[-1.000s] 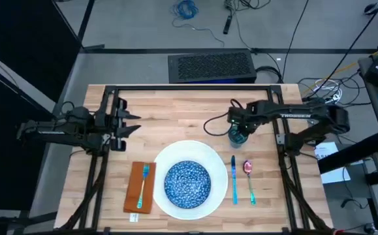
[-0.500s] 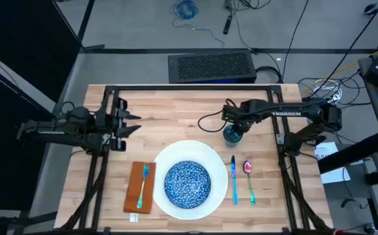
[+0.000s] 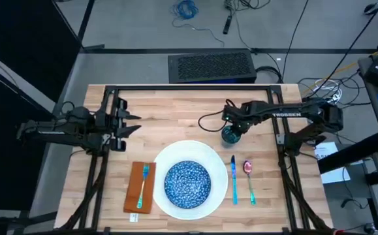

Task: Set table place
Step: Adjust the blue glass, then return to Home Position

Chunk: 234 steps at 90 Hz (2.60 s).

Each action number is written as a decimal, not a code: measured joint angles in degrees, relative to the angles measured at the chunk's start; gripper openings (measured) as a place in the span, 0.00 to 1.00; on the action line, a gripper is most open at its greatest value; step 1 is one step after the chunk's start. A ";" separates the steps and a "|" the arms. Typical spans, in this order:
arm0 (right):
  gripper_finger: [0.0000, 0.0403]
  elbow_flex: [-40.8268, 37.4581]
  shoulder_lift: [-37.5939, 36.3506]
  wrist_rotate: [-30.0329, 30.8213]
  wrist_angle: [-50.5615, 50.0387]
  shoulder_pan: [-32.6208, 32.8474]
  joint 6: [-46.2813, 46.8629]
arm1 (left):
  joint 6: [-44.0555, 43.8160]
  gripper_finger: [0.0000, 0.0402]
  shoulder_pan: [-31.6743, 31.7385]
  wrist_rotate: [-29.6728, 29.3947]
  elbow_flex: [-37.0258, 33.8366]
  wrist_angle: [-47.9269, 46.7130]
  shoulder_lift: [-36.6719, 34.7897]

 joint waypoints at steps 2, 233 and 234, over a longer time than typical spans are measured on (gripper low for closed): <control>0.00 0.00 0.00 -0.09 0.14 0.03 0.00 | 0.00 0.29 0.00 0.00 0.01 0.00 0.00; 0.41 -49.82 -83.34 6.01 54.79 42.77 -23.53 | -16.78 0.29 0.00 -11.93 -27.13 -3.30 -22.34; 0.41 -50.21 -83.34 6.00 55.08 42.78 -23.23 | -16.83 0.29 0.00 -11.82 -27.13 -3.86 -22.35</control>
